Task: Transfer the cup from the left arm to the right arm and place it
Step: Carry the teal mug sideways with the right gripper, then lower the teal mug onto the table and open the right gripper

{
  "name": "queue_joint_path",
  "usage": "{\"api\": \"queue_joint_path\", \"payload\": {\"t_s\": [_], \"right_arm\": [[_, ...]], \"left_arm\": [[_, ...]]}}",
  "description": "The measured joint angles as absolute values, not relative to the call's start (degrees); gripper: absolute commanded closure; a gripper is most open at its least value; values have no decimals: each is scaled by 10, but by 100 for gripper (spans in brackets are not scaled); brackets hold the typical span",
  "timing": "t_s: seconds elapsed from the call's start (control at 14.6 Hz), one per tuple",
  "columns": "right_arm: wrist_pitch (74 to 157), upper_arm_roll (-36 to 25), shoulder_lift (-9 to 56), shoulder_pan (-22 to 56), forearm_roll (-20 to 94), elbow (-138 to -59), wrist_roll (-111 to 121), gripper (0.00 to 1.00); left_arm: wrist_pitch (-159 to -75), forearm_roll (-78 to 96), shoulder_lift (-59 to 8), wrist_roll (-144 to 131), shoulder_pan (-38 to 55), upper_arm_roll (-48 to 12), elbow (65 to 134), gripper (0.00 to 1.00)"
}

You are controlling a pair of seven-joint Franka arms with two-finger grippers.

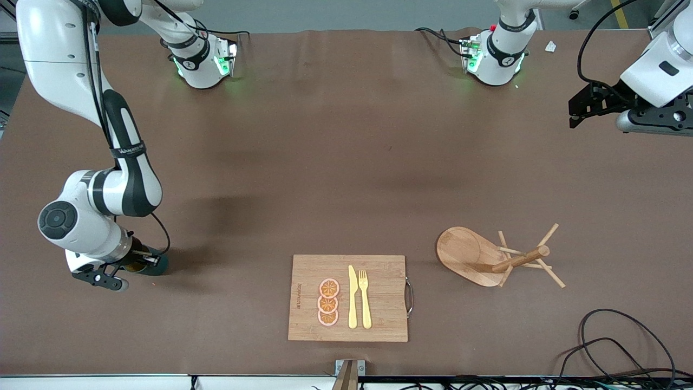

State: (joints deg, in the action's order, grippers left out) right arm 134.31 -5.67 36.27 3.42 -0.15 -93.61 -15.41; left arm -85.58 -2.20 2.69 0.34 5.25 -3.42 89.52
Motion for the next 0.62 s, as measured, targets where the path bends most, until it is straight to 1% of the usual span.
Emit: {"api": "queue_joint_path", "payload": {"t_s": [0.14, 0.21, 0.41, 0.62], "right_arm": [[1340, -57, 360, 34, -2, -931, -152, 0], [1324, -57, 355, 34, -2, -923, -147, 0], [1235, -57, 319, 31, -2, -882, -87, 0], [1173, -57, 268, 18, -2, -858, -62, 0]], "left_arm": [[-856, -22, 27, 3, 52, -34, 895, 0], [-856, -22, 27, 3, 52, -34, 895, 0], [-856, -22, 27, 4, 52, -34, 895, 0], [-856, -22, 27, 5, 52, -34, 895, 0]]}}
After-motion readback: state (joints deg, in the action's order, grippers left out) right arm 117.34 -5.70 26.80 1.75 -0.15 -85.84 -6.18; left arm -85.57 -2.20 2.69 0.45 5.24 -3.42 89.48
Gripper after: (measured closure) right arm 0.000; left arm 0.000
